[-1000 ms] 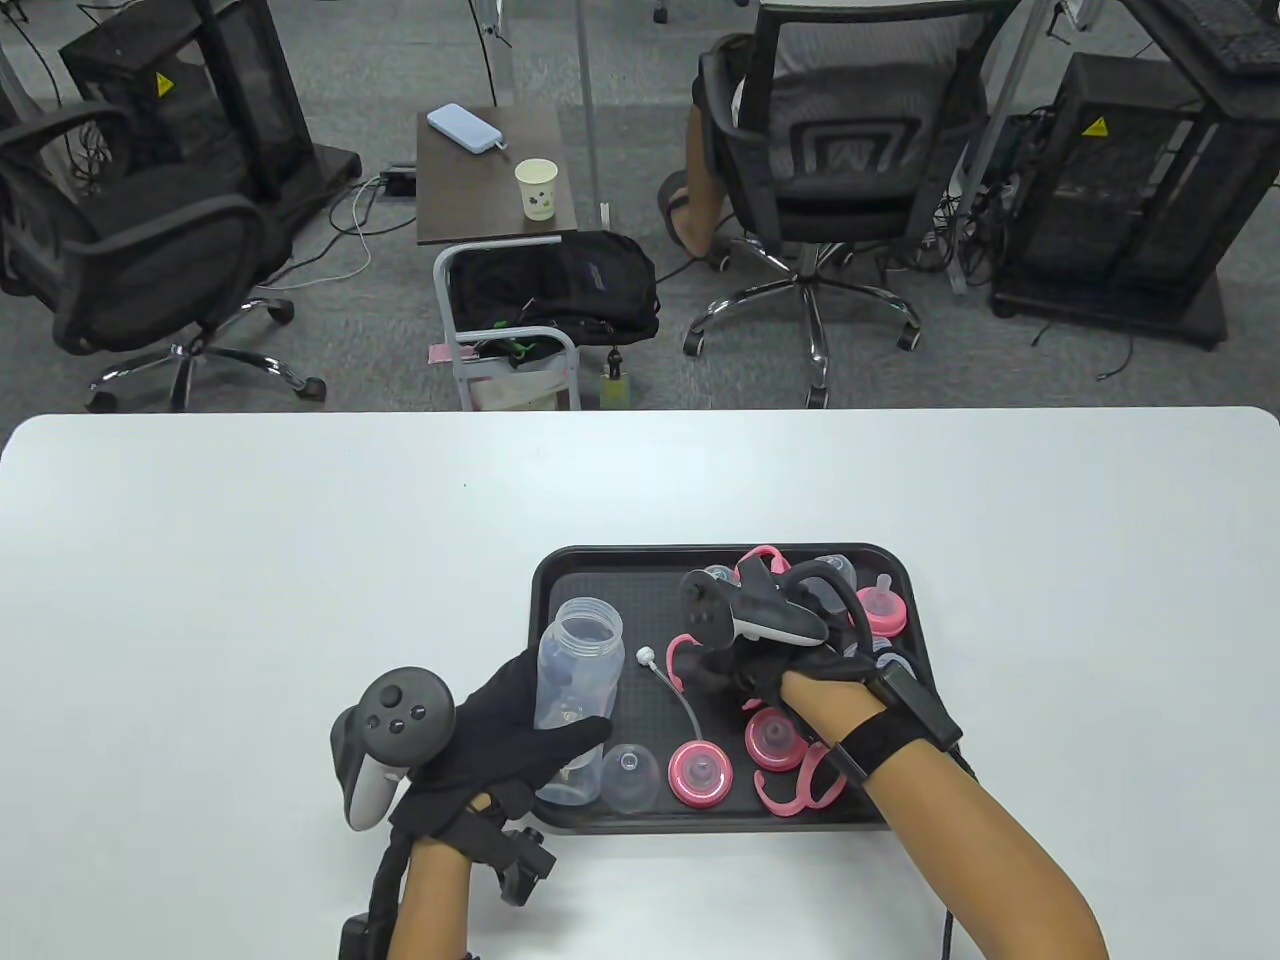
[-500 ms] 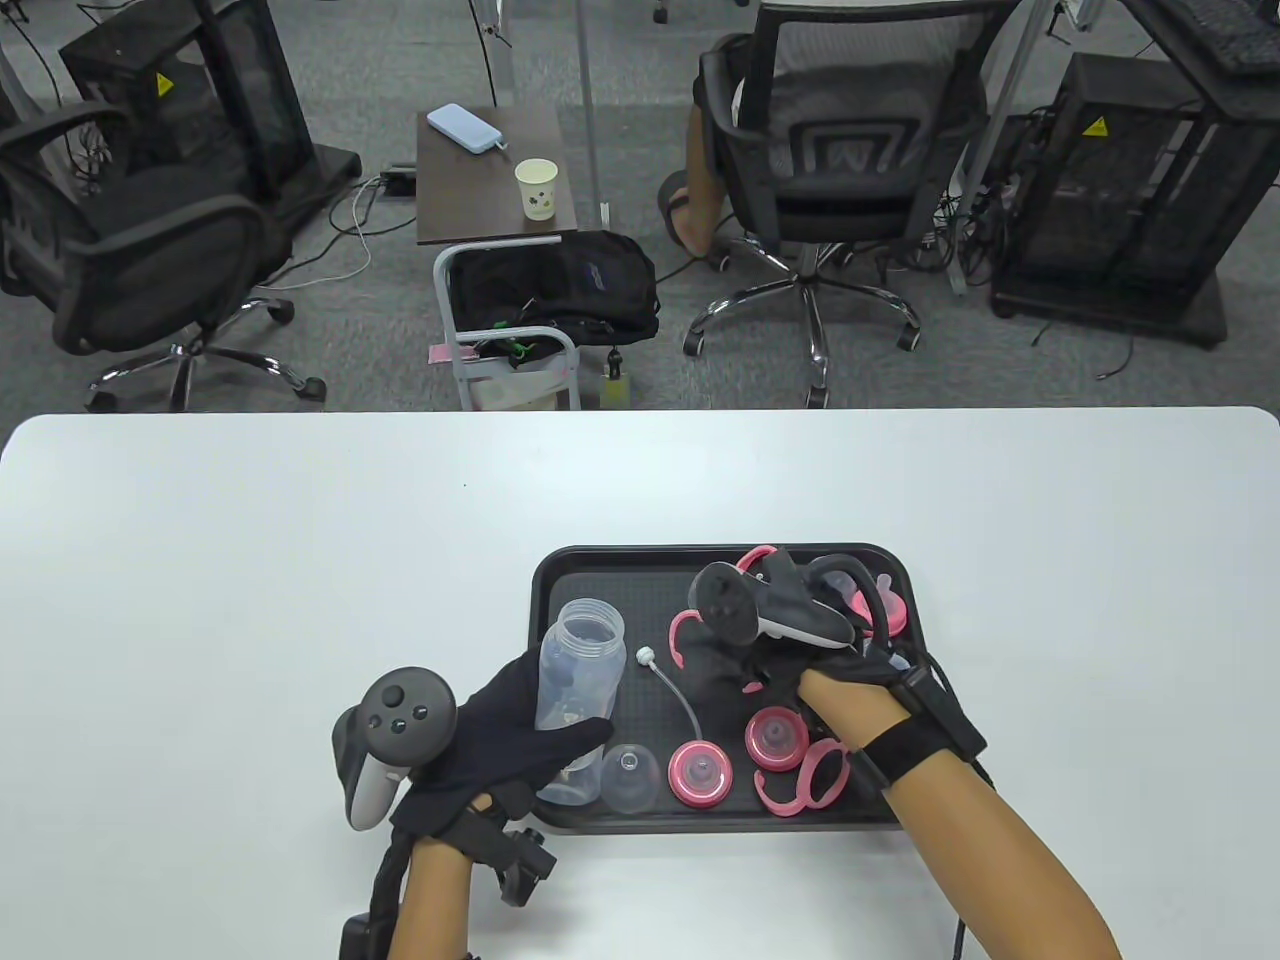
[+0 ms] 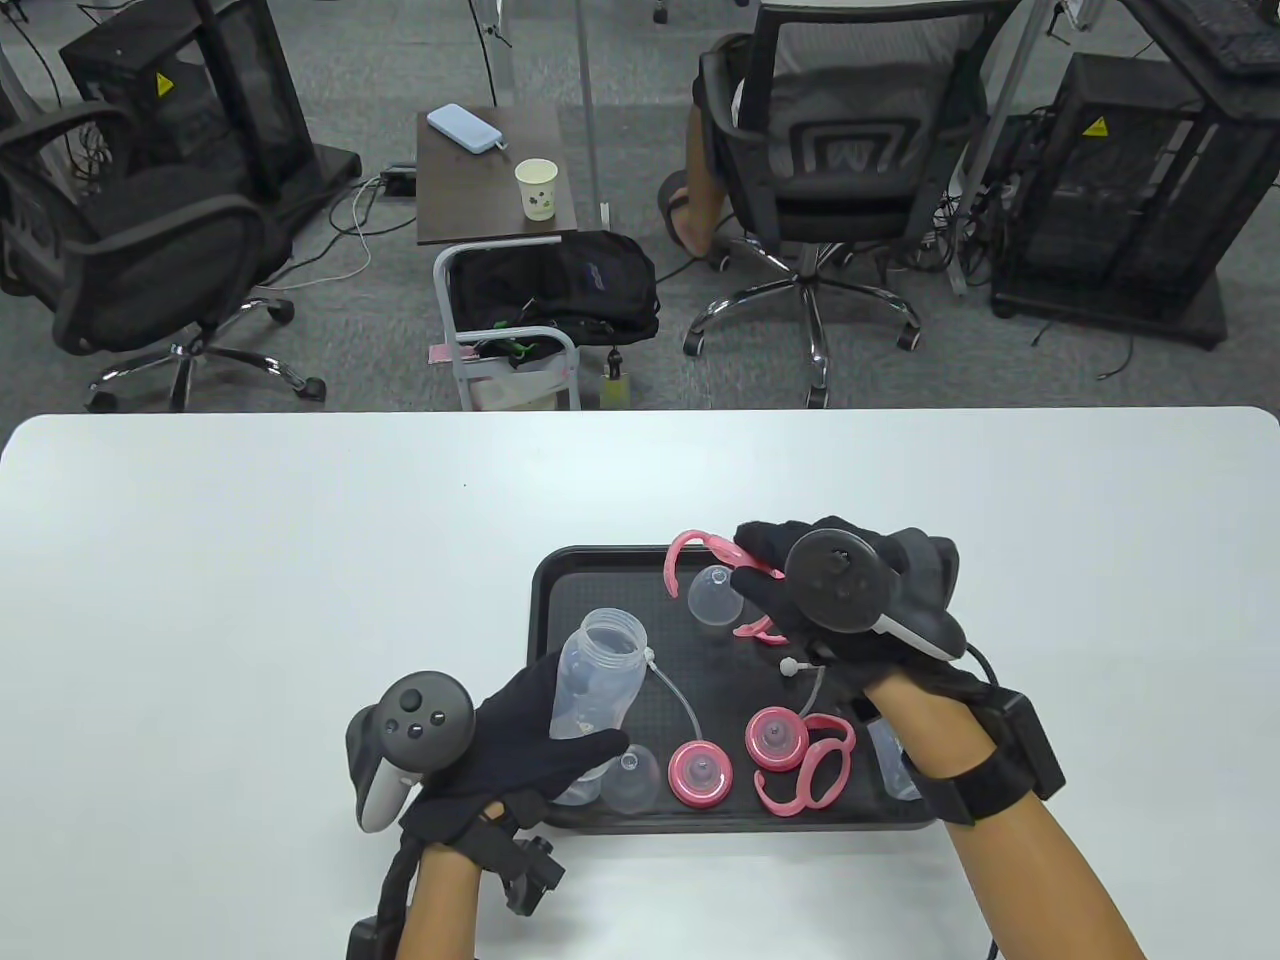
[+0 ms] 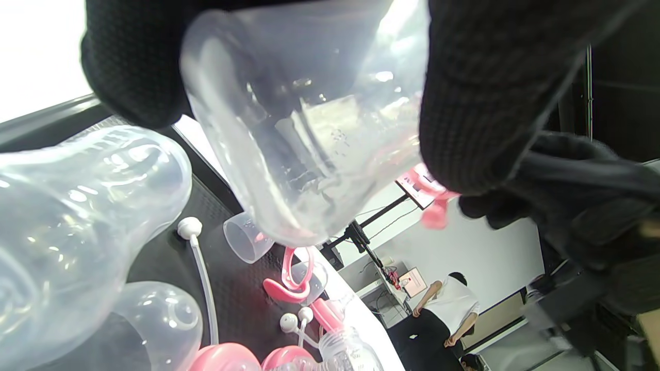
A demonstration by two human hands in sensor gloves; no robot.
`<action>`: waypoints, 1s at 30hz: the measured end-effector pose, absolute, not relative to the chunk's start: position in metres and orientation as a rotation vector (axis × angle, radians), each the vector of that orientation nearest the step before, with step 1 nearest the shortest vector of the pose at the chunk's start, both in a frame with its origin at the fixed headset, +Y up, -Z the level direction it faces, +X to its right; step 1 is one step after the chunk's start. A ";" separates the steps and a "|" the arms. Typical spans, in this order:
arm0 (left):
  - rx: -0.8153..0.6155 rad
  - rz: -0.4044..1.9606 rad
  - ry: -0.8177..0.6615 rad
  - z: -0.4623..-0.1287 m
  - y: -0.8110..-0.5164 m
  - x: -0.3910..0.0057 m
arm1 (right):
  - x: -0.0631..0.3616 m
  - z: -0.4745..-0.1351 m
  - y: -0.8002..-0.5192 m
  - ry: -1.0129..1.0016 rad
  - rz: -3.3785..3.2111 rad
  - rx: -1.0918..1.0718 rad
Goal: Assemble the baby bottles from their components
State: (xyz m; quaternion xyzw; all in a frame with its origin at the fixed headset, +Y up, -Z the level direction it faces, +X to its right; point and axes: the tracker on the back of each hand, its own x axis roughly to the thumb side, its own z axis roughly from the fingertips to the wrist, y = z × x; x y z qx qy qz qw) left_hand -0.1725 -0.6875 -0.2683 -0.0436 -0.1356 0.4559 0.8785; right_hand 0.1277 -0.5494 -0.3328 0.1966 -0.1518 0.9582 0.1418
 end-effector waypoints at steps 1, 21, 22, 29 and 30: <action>-0.095 0.945 -0.287 -0.268 -0.687 -0.171 | 0.127 -0.329 -0.545 -0.455 2.748 0.578; -0.096 0.888 -0.337 -0.263 -0.682 -0.157 | 0.073 -0.289 -0.536 -0.298 2.671 0.952; -0.098 0.890 -0.339 -0.263 -0.682 -0.157 | 0.072 -0.288 -0.538 -0.296 2.675 0.973; -0.099 0.895 -0.345 -0.263 -0.682 -0.156 | 0.070 -0.279 -0.543 -0.324 2.720 1.025; -0.100 0.895 -0.347 -0.263 -0.683 -0.156 | 0.070 -0.278 -0.544 -0.329 2.727 1.026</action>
